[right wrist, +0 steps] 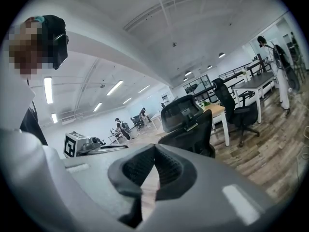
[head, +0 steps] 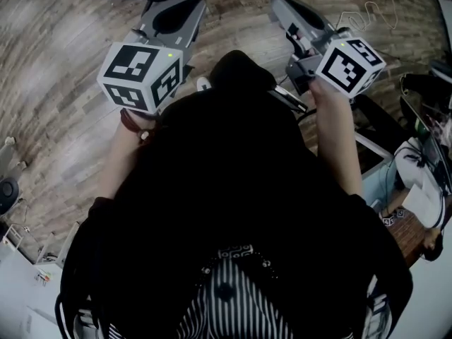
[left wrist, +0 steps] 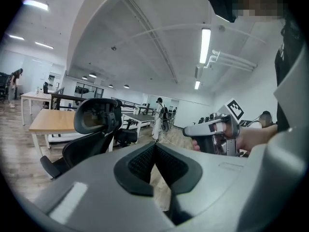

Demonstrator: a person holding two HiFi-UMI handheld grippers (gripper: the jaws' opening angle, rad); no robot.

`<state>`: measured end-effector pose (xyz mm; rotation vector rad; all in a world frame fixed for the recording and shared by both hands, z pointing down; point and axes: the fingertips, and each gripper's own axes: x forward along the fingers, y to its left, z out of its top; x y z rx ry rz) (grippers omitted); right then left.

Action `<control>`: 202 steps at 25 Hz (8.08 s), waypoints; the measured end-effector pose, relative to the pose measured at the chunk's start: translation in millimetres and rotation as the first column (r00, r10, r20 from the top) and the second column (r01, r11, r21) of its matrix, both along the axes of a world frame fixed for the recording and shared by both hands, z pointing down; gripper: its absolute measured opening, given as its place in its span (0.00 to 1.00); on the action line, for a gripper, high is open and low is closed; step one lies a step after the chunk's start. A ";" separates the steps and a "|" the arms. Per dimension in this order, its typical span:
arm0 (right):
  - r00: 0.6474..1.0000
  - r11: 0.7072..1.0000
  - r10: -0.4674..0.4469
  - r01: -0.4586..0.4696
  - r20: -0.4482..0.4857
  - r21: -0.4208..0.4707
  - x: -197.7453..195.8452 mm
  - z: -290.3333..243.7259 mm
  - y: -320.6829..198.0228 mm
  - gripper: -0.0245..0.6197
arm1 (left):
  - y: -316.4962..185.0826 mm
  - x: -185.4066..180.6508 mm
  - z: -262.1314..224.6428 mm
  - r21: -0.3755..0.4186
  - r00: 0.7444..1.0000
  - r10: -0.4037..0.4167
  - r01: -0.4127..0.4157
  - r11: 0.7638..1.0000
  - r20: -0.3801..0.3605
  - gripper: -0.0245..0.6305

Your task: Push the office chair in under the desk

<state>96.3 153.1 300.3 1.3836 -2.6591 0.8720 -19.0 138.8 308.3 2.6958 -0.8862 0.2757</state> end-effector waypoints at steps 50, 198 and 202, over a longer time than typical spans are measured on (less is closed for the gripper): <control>0.964 0.965 -0.260 0.259 0.045 0.032 13.0 -14.5 -308.7 0.04 | -267.5 -48.2 -1.1 0.010 0.922 -0.379 0.380 0.925 0.077 0.04; 0.909 0.983 -0.167 0.123 -0.382 -0.138 -113.5 99.5 -679.6 0.33 | -647.1 -279.1 73.3 0.226 0.795 -0.542 0.494 0.839 0.274 0.38; 0.893 0.982 -0.167 0.114 -0.417 -0.150 -122.7 97.1 -697.8 0.33 | -669.9 -288.1 70.7 0.219 0.809 -0.521 0.475 0.852 0.273 0.38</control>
